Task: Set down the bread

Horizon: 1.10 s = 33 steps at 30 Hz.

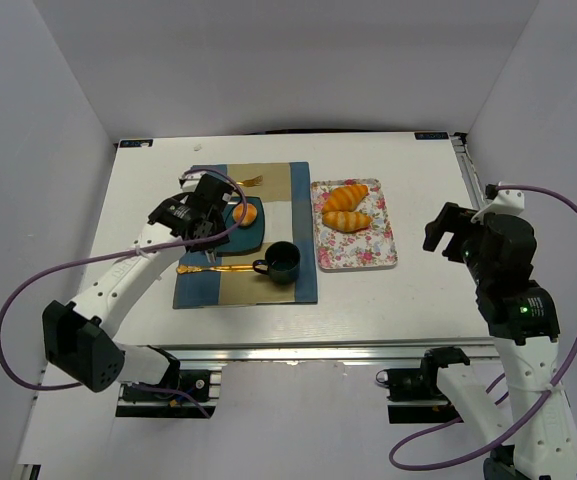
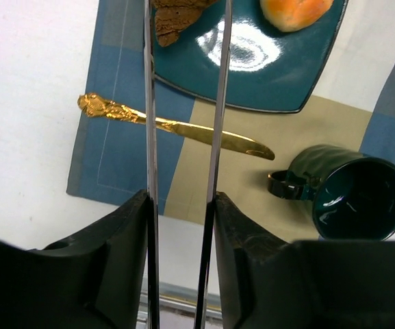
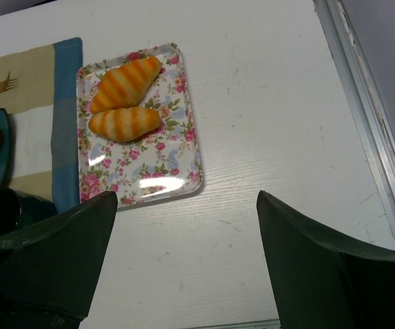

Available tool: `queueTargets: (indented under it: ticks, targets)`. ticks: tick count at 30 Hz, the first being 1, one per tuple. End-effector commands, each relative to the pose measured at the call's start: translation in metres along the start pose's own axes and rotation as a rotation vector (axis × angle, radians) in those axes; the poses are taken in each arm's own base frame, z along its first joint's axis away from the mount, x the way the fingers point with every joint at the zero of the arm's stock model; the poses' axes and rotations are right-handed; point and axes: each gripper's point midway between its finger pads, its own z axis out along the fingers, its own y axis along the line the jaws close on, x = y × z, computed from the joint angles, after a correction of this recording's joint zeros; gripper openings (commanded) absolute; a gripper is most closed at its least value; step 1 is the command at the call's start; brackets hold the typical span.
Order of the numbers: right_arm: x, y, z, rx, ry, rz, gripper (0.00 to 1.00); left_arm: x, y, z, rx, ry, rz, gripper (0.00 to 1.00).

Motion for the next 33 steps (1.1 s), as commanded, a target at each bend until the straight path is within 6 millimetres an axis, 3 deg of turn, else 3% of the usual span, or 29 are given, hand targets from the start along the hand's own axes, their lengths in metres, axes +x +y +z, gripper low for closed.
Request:
queueTargets:
  ticks: [1, 6, 13, 20, 22, 25, 27, 31, 33]
  targets:
    - [-0.008, 0.001, -0.002, -0.007, -0.037, -0.002, 0.89, -0.019, -0.013, -0.001, 0.055, -0.055, -0.026, 0.5]
    - [-0.008, 0.001, -0.001, -0.006, -0.038, -0.004, 0.89, -0.012, -0.016, 0.004, 0.065, -0.027, -0.023, 0.52]
    - [-0.007, 0.002, 0.002, -0.007, -0.036, -0.005, 0.89, -0.012, -0.012, 0.002, 0.057, -0.022, -0.031, 0.65]
    - [-0.007, 0.003, 0.007, -0.012, -0.032, -0.002, 0.89, -0.024, -0.004, -0.008, 0.028, -0.057, -0.048, 0.62]
    - [-0.006, 0.004, 0.009, -0.017, -0.024, -0.001, 0.89, -0.035, 0.001, -0.013, 0.016, -0.086, -0.06, 0.6]
    - [-0.005, 0.007, 0.012, -0.025, -0.018, 0.001, 0.89, -0.069, 0.015, -0.023, -0.019, -0.164, -0.067, 0.59]
    - [-0.005, 0.008, 0.015, -0.028, -0.012, -0.001, 0.89, -0.094, 0.031, -0.017, -0.047, -0.195, -0.108, 0.59]
    - [-0.005, 0.012, 0.021, -0.044, 0.006, -0.009, 0.89, -0.135, 0.068, 0.02, -0.061, -0.22, -0.168, 0.59]
    - [-0.005, 0.013, 0.025, -0.046, 0.017, -0.01, 0.89, -0.157, 0.068, 0.039, -0.047, -0.253, -0.18, 0.59]
